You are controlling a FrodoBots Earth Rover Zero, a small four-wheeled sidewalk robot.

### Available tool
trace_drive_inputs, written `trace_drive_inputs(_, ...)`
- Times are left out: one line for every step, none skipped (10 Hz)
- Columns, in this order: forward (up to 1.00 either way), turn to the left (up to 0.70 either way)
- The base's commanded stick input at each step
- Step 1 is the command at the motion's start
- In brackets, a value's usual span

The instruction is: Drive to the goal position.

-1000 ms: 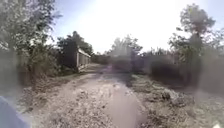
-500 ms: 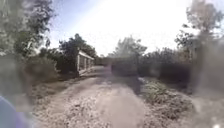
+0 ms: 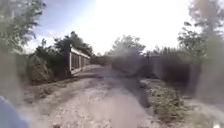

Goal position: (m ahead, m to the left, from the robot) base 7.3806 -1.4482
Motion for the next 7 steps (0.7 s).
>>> trace_drive_inputs(1.0,0.06)
trace_drive_inputs(1.0,0.27)
trace_drive_inputs(1.0,0.24)
trace_drive_inputs(1.0,0.0)
trace_drive_inputs(1.0,0.0)
trace_drive_inputs(1.0,0.0)
trace_drive_inputs(1.0,0.22)
